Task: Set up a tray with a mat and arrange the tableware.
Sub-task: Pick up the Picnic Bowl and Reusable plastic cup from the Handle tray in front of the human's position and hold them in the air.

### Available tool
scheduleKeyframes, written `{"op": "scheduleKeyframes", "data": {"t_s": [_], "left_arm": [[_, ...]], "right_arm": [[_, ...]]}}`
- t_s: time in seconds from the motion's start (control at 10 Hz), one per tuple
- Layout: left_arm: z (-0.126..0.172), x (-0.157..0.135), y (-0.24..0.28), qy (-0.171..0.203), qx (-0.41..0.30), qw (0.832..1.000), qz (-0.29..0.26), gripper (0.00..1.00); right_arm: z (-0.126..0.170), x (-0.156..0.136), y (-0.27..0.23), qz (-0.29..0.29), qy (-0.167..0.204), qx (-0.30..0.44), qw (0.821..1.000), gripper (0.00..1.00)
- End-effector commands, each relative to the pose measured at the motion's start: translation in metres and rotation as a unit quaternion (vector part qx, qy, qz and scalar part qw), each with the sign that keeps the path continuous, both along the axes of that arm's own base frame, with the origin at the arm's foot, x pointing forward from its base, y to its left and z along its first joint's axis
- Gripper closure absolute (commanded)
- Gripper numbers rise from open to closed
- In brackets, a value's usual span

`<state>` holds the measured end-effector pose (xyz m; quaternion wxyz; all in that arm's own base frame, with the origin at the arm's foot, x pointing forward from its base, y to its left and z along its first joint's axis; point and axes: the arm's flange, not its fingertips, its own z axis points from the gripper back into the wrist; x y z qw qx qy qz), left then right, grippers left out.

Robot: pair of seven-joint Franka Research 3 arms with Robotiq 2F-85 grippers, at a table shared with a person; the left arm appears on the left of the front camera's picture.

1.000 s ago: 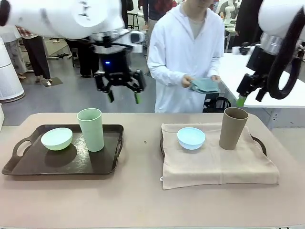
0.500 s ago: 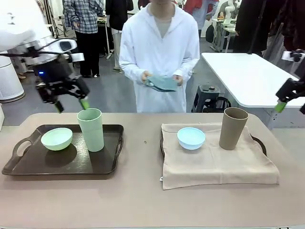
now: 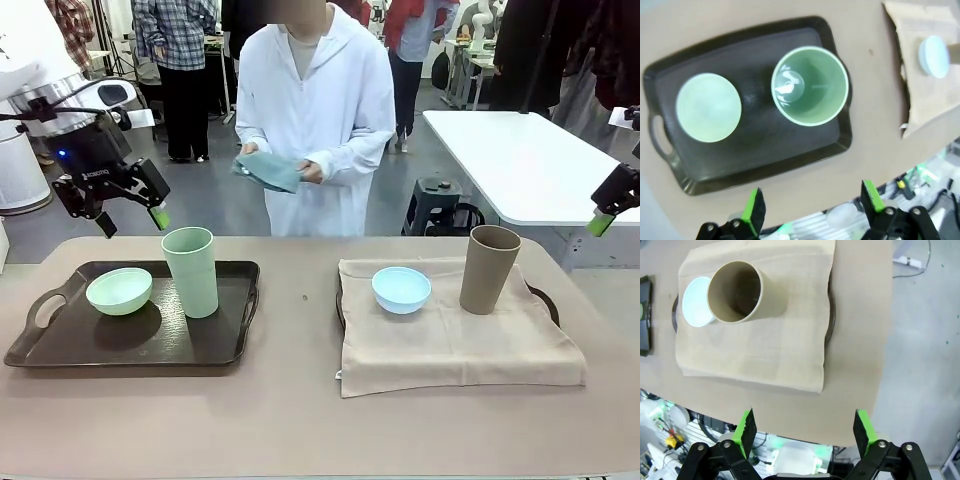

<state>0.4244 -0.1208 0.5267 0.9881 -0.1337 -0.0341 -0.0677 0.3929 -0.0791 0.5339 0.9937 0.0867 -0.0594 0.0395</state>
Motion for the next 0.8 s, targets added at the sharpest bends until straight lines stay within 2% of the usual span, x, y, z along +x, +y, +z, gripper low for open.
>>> {"op": "scheduleKeyframes", "data": {"t_s": [0.0,0.1,0.2,0.3,0.4,0.7], "left_arm": [[0.011,-0.013,0.039,-0.002,-0.06,0.998,0.029,0.0],[0.011,-0.02,0.064,0.006,-0.083,0.996,0.032,0.0],[0.004,-0.023,0.087,0.018,-0.12,0.992,0.028,0.0],[-0.002,-0.033,0.113,0.038,-0.16,0.986,0.012,0.0],[-0.009,-0.036,0.131,0.039,-0.198,0.979,0.003,0.0],[-0.035,-0.052,0.197,-0.004,-0.321,0.946,-0.044,0.0]], "right_arm": [[0.007,-0.003,-0.031,0.014,0.002,0.099,0.995,0.0],[0.01,-0.01,-0.053,0.012,0.0,0.16,0.987,0.0],[0.01,-0.018,-0.073,0.003,0.009,0.189,0.982,0.0],[0.008,-0.03,-0.094,0.014,0.016,0.245,0.969,0.0],[0.007,-0.036,-0.109,0.015,0.015,0.278,0.96,0.0],[-0.005,-0.051,-0.152,0.024,0.009,0.369,0.929,0.0]]}}
